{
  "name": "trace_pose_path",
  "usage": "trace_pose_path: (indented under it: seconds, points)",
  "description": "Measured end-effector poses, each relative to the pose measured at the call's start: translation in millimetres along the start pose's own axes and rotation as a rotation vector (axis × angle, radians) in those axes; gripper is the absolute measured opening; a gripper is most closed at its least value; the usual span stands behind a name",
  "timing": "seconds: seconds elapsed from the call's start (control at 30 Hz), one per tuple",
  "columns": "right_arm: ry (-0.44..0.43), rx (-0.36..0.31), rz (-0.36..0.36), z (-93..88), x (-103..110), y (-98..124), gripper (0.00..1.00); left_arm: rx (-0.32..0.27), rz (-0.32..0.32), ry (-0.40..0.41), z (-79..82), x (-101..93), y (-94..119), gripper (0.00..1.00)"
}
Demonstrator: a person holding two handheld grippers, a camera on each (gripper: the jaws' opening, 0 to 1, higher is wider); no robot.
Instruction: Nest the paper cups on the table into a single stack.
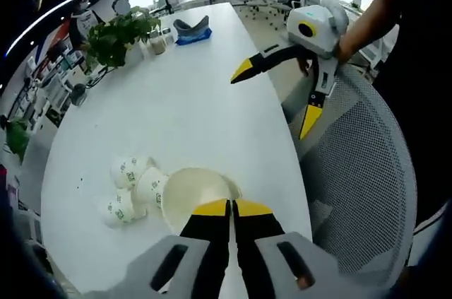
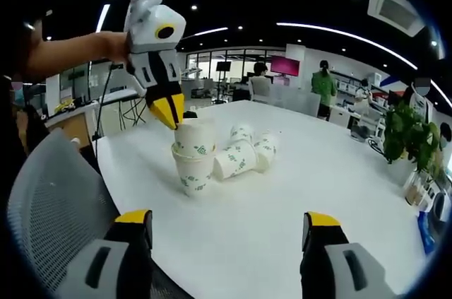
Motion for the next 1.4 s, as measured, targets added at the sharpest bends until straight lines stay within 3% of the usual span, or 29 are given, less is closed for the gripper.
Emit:
trace_pose_path:
  seconds: [0.33,0.6,1.0,1.3,1.4]
  points:
    - [0.001,0.003,0.007,-0.9,0.9,-0.5,0.88,0.020,-0.061,0.043,-9.8,-0.5,-21.4,0.00]
    - [0.002,0.013,0.016,-2.7,2.4,-1.2,0.88,0.024,-0.100,0.075,-19.1,-0.7,-29.1,0.00]
    - [0.002,0.019,0.017,-3.3,3.1,-0.9,0.87,0.015,-0.129,0.096,-20.0,-3.8,-33.5,0.01]
    - [0.000,0.021,0.014,-4.2,2.2,-1.0,0.87,-0.051,-0.105,0.117,-17.5,-4.1,-23.4,0.09]
    - [-0.007,0.023,0.010,-4.5,1.3,-1.0,0.88,-0.120,-0.089,0.157,-14.5,-4.5,-12.5,0.11]
Point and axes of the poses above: the point that each gripper's makers call its tool centre point, and the gripper's own axes: y roughly backward along the fingers, x roughly to its left, z roughly out of its top, the point moved 3 cm from there along y, roughly backward along the fingers, and after that the axes turned 12 degrees about y, right-handed, at the moved point
